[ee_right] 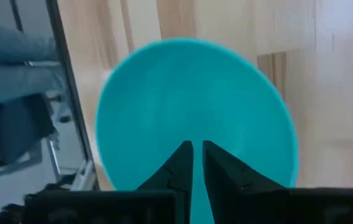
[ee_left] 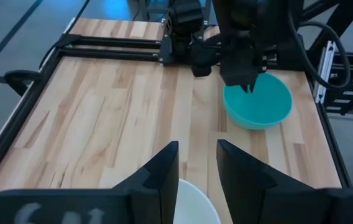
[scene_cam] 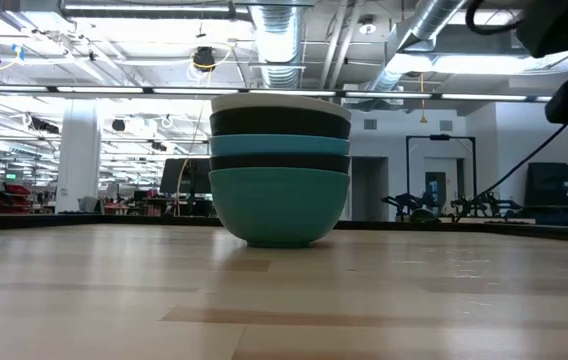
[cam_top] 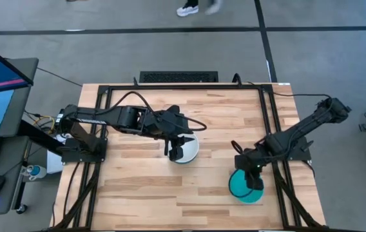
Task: Nest bowls inside each other
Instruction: Stack the light green bowl on the white bowl
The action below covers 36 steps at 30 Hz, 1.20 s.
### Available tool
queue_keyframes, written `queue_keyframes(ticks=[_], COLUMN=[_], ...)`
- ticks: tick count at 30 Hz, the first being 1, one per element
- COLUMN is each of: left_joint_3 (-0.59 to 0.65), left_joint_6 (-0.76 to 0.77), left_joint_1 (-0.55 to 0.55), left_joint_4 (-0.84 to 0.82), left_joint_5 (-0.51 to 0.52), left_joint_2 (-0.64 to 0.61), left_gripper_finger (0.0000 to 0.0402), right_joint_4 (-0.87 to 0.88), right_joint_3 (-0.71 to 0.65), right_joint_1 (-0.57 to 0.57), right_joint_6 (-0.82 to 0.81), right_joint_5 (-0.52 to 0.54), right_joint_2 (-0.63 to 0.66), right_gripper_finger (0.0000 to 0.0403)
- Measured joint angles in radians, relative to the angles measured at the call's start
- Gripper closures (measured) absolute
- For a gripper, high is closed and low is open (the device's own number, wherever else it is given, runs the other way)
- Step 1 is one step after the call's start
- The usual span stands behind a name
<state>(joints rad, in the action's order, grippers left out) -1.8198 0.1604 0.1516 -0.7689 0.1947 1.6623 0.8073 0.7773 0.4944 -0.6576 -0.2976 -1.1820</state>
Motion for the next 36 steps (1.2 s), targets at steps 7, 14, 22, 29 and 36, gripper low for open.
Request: queue_keyframes(ticks=[7, 14, 22, 29, 36], left_joint_3=[0.0, 0.0, 0.0, 0.0, 0.0], left_joint_6=[0.0, 0.008, 0.005, 0.02, 0.023], left_joint_1=[0.0, 0.0, -0.002, -0.002, -0.002], left_joint_4=[-0.001, -0.002, -0.001, 0.002, -0.001], left_joint_5=[0.0, 0.0, 0.001, 0.0, 0.0], left_joint_2=[0.0, 0.0, 0.0, 0.0, 0.0], left_gripper_finger=[0.0302, 0.0302, 0.0302, 0.0302, 0.0302], right_joint_4=[-0.004, 0.019, 0.075, 0.076, 0.076], right_joint_3=[0.0, 0.0, 0.0, 0.0, 0.0], right_joint_1=[-0.039, -0.049, -0.11, -0.174, -0.157], right_joint_6=[-0.013, 0.038, 0.086, 0.142, 0.159], right_joint_5=[0.007, 0.001, -0.013, 0.057, 0.064], right_joint_2=[0.006, -0.001, -0.001, -0.001, -0.001], right_gripper_finger=[0.0344, 0.0343, 0.0304, 0.0237, 0.0193])
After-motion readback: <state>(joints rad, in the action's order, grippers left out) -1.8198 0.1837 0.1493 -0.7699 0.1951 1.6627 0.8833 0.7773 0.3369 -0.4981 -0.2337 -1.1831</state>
